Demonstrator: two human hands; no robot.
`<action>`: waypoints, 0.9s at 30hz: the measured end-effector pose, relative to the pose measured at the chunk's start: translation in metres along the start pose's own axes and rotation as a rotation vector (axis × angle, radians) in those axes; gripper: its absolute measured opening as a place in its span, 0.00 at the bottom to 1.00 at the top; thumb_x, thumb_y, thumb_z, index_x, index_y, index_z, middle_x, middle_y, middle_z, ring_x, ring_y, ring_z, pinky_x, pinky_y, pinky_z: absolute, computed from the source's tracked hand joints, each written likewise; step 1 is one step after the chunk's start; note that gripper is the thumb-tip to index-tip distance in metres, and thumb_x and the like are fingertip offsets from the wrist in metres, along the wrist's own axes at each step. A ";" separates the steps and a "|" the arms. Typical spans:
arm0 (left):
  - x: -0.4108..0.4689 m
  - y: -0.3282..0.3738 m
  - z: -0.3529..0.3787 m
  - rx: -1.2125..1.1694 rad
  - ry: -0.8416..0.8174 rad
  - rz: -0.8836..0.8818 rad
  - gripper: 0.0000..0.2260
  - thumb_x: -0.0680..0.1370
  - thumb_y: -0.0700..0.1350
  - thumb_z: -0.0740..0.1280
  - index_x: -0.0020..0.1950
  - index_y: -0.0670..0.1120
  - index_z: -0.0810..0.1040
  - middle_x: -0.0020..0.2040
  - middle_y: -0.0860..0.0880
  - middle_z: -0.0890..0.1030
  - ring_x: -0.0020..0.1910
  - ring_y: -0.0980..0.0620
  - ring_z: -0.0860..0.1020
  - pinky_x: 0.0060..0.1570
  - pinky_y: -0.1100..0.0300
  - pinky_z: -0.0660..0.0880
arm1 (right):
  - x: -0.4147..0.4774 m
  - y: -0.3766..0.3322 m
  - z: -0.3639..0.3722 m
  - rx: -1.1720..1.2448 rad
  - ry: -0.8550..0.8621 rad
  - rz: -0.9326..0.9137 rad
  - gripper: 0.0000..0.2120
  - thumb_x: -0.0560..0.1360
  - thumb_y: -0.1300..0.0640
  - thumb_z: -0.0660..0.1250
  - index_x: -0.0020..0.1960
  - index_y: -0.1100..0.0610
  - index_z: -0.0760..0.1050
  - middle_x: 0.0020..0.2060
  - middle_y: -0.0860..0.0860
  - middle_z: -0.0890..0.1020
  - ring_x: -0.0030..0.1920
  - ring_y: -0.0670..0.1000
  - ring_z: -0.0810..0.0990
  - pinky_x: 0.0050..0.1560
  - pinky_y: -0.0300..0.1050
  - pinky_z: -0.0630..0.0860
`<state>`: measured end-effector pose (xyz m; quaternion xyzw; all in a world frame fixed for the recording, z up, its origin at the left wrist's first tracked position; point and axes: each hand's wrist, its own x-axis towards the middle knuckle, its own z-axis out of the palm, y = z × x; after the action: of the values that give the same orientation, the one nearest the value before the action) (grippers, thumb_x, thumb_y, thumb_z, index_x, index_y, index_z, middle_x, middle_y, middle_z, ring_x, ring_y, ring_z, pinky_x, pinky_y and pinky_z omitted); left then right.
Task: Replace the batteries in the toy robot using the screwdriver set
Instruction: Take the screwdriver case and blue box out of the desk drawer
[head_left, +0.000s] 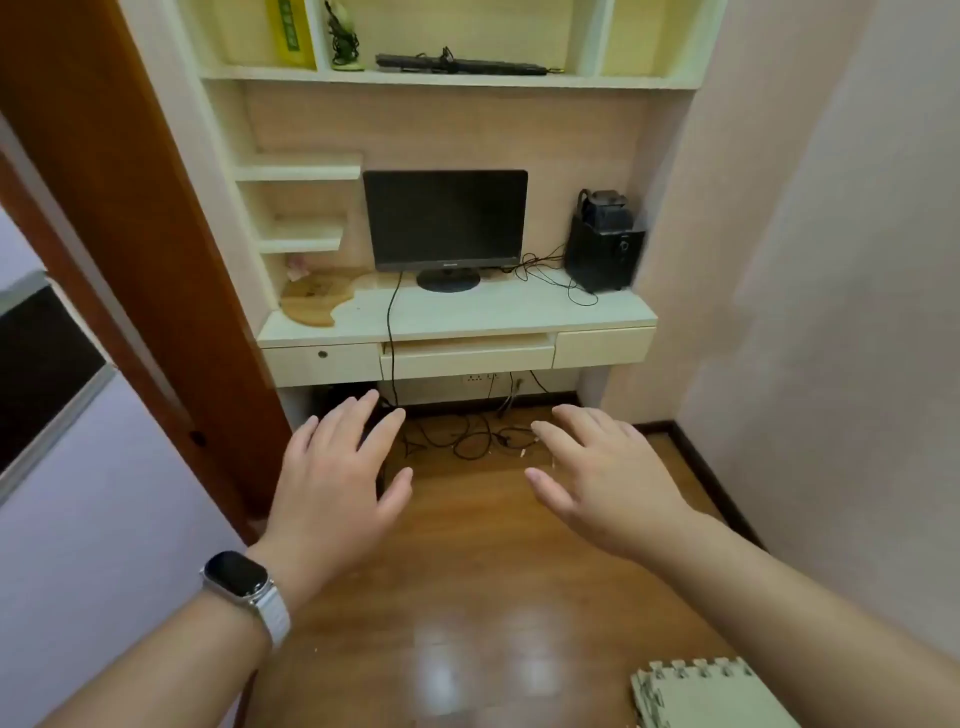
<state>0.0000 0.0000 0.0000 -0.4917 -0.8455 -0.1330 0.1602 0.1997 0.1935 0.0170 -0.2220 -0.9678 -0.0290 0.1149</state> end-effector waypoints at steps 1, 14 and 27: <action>0.005 -0.001 0.000 -0.013 -0.012 0.001 0.27 0.76 0.58 0.58 0.72 0.47 0.74 0.72 0.43 0.73 0.71 0.43 0.72 0.69 0.40 0.67 | 0.004 0.001 -0.001 -0.003 -0.009 0.004 0.26 0.78 0.37 0.52 0.70 0.49 0.70 0.68 0.50 0.73 0.68 0.52 0.70 0.65 0.49 0.69; 0.136 0.069 0.030 -0.024 -0.012 0.206 0.26 0.77 0.59 0.58 0.71 0.47 0.75 0.71 0.43 0.74 0.70 0.43 0.72 0.68 0.43 0.68 | 0.029 0.126 -0.017 -0.076 0.098 0.203 0.26 0.77 0.38 0.53 0.65 0.51 0.74 0.61 0.52 0.77 0.62 0.54 0.75 0.58 0.50 0.73; 0.303 0.210 0.117 0.062 -0.102 0.250 0.28 0.77 0.61 0.55 0.72 0.51 0.73 0.73 0.45 0.73 0.72 0.44 0.71 0.70 0.46 0.65 | 0.091 0.336 0.018 -0.017 0.081 0.260 0.25 0.75 0.39 0.55 0.63 0.52 0.76 0.60 0.54 0.79 0.60 0.57 0.77 0.59 0.53 0.74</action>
<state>0.0263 0.3848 0.0294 -0.5940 -0.7885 -0.0608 0.1475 0.2632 0.5362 0.0225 -0.3454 -0.9251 -0.0309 0.1546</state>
